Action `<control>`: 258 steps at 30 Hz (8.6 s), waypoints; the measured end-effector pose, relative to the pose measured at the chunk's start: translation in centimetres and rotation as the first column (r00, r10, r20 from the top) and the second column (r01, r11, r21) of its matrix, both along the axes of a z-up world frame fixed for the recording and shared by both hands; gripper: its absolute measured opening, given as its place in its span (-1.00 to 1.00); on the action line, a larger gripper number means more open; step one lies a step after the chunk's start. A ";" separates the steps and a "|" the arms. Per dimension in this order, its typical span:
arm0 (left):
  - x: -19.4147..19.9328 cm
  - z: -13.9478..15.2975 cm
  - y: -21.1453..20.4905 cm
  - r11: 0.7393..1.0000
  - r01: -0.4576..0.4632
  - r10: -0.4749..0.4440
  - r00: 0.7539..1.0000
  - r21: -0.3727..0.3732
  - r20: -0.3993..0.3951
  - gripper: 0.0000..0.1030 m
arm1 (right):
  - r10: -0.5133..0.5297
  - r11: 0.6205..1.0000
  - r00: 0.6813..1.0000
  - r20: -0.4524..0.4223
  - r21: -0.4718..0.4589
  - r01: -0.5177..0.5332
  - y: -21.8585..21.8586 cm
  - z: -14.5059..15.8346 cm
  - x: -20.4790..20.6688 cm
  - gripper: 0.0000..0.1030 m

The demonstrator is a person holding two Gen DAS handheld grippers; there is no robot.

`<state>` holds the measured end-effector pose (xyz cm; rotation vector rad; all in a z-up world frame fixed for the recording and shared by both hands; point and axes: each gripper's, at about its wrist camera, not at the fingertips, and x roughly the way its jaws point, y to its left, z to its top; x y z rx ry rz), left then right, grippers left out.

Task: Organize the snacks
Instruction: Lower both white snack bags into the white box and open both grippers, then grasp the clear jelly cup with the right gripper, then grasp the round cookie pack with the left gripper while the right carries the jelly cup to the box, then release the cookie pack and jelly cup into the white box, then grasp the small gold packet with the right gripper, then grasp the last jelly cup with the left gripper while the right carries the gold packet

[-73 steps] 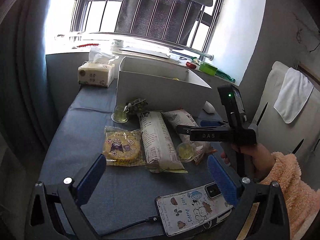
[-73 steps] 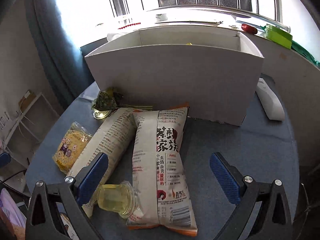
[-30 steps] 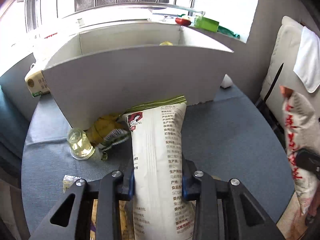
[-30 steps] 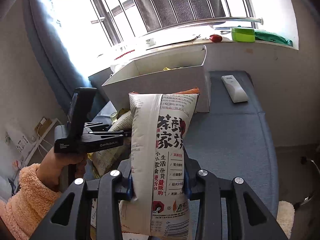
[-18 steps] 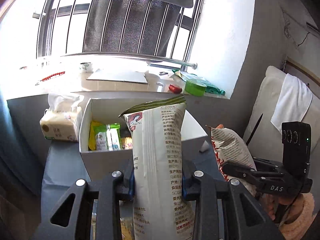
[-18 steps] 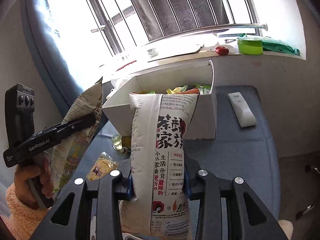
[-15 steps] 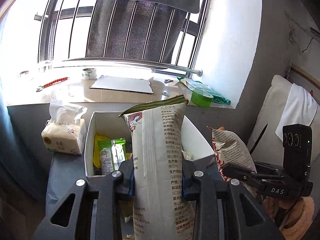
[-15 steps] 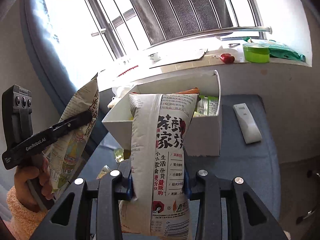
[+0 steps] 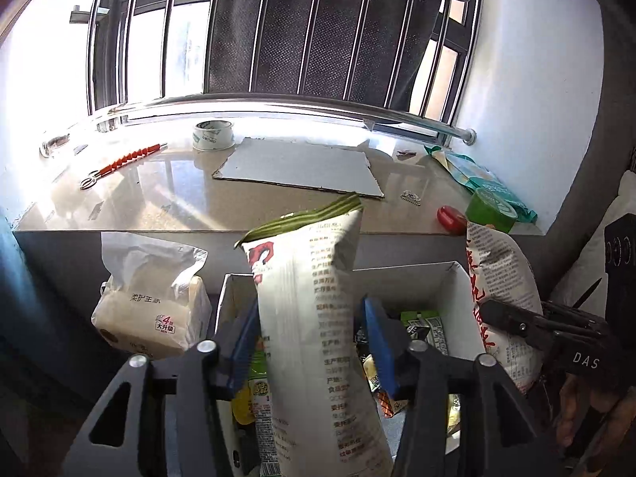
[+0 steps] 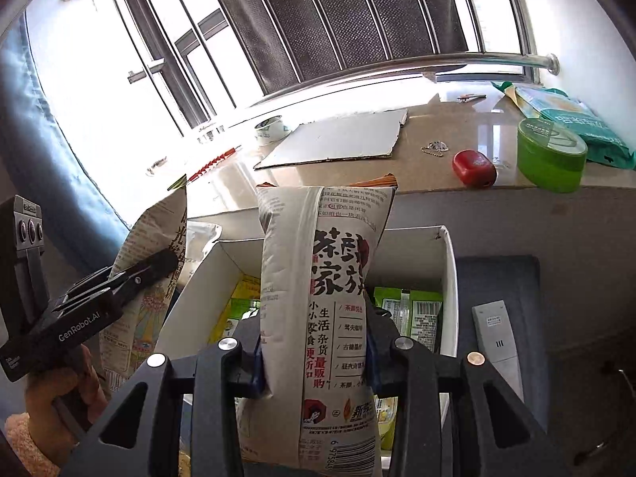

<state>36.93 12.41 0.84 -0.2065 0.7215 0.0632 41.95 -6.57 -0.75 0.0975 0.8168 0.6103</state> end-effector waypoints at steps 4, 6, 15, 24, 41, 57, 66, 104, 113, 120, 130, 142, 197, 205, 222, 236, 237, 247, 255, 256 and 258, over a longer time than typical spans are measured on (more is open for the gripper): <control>-0.5 -0.8 0.3 1.000 -0.015 0.015 0.999 0.016 -0.037 1.00 | -0.056 0.997 0.998 0.009 0.044 0.056 -1.1 0.0 0.7 1.00; -1.4 -0.6 0.3 1.000 -0.007 0.007 1.000 0.022 -0.019 1.00 | -0.047 0.996 0.999 0.014 0.073 0.046 -1.5 0.4 0.3 1.00; -9.9 3.3 -1.2 0.999 0.050 -0.049 0.993 -0.009 0.103 1.00 | 0.037 0.994 0.998 0.055 0.102 -0.043 -2.3 2.4 -5.6 1.00; -24.9 4.7 -5.2 0.995 0.084 -0.093 0.962 0.047 0.256 1.00 | 0.171 0.973 0.973 0.153 0.131 -0.191 -5.1 2.4 -18.2 1.00; -36.1 -6.8 -7.9 0.993 0.017 0.001 0.988 -0.118 0.153 1.00 | 0.106 0.994 0.994 0.034 0.031 -0.107 -9.2 -9.8 -29.1 1.00; -35.7 -8.6 -6.3 0.992 -0.028 0.040 0.994 -0.121 0.101 1.00 | 0.296 0.937 0.955 0.009 -0.195 -0.289 0.8 -12.7 -23.7 1.00; -35.3 -10.2 -5.3 0.989 -0.055 0.063 0.996 -0.139 0.057 1.00 | 0.272 0.933 0.962 -0.022 -0.238 -0.269 1.0 -14.3 -22.9 -0.32; -19.2 -2.9 -4.2 0.991 0.132 -0.126 0.981 -0.035 0.150 0.49 | 0.162 0.984 0.982 0.101 0.057 -0.168 -5.9 -4.0 -21.1 -0.32; -6.0 0.7 -3.1 0.989 0.141 -0.133 0.983 -0.054 0.130 0.49 | 0.086 0.988 0.993 0.086 0.123 -0.096 -1.7 0.7 -8.2 -0.32; -1.1 -0.5 -2.7 0.987 0.119 -0.113 0.992 -0.108 0.060 0.57 | 0.067 0.994 0.998 0.008 0.083 -0.068 0.7 0.9 -1.4 -0.32; -3.5 -0.3 -1.6 0.999 0.045 -0.044 0.999 -0.018 0.029 1.00 | 0.036 0.993 0.998 0.058 0.111 -0.042 0.9 2.5 -1.4 1.00; -15.7 2.0 -3.1 0.997 0.062 -0.068 0.987 0.047 0.144 1.00 | 0.099 0.987 0.984 0.151 0.111 -0.116 -1.4 3.8 -10.2 1.00; -36.5 -11.2 -0.1 0.973 -0.195 0.205 0.976 -0.127 0.072 1.00 | 0.193 0.939 0.980 -0.043 -0.281 -0.198 12.0 -13.9 -16.1 -0.05; -27.6 -11.3 -1.3 0.998 -0.055 0.055 0.998 -0.019 0.002 1.00 | 0.214 0.971 0.977 0.009 -0.115 -0.211 4.7 -8.9 -20.0 -0.05; -14.4 -15.7 -1.6 0.995 0.070 -0.058 0.984 0.065 -0.169 -0.32 | 0.042 0.996 0.999 -0.012 0.084 -0.041 -8.7 -7.7 -25.1 -0.05; -19.7 -3.0 -4.7 0.984 0.165 -0.174 0.972 0.073 0.159 -0.32 | 0.097 0.991 0.994 0.050 0.092 -0.101 -6.0 -5.5 -22.6 -0.05; -19.3 -1.9 -4.9 0.982 0.172 -0.183 0.967 0.073 0.178 -0.32 | 0.103 0.991 0.992 0.066 0.085 -0.108 -5.7 -4.8 -21.9 -0.05; -7.5 2.0 -4.8 0.986 0.165 -0.169 0.970 0.038 0.175 -0.32 | 0.064 0.994 0.995 0.081 0.085 -0.071 -1.4 1.3 -9.0 -0.04; -1.4 0.8 -3.4 0.988 0.146 -0.150 0.984 0.042 0.101 -0.15 | 0.063 0.996 0.998 0.004 0.070 -0.063 1.2 0.5 -0.9 -0.03; -1.0 0.5 -3.1 0.990 0.141 -0.142 0.987 0.015 0.080 0.45 | 0.060 0.996 0.998 -0.004 0.071 -0.060 1.3 0.4 -0.5 0.03; -1.5 0.4 -2.0 0.997 0.077 -0.077 0.993 -0.001 0.089 1.00 | 0.050 0.995 0.998 -0.038 0.091 -0.046 1.3 0.2 0.2 0.67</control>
